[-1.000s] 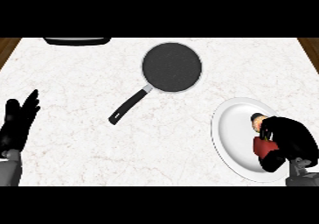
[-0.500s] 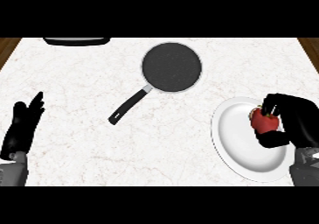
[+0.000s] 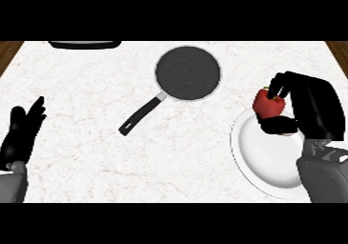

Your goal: Pick the bell pepper from the plate and place it in the pan

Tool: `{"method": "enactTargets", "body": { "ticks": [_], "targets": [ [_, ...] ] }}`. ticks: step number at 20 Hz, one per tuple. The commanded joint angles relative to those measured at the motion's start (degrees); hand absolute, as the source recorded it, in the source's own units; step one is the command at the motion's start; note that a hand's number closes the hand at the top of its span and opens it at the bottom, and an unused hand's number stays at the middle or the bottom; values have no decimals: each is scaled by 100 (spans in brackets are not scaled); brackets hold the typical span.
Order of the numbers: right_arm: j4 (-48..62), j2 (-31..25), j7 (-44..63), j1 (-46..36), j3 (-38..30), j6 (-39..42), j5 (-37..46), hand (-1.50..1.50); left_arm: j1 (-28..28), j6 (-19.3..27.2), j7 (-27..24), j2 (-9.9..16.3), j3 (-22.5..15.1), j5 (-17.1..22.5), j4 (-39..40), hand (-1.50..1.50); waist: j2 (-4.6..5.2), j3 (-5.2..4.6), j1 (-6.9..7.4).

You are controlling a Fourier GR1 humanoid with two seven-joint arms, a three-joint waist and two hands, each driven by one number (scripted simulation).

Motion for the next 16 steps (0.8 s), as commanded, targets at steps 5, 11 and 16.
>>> {"method": "enactTargets", "body": {
  "ticks": [5,11,16],
  "targets": [
    [2006,611,179,-2034,-595,-335,-350,150,29,-145,-8,-49,-34,15,-103,0,24,2,81],
    [4311,996,-560,-2722,-943,-1783,-327,150,-92,-21,124,-230,-135,-80,-128,0,55,5,136],
    [5950,984,-700,-3734,-1457,-2303,-454,150,-425,-272,167,105,75,43,80,0,128,7,292]
  ]
}}
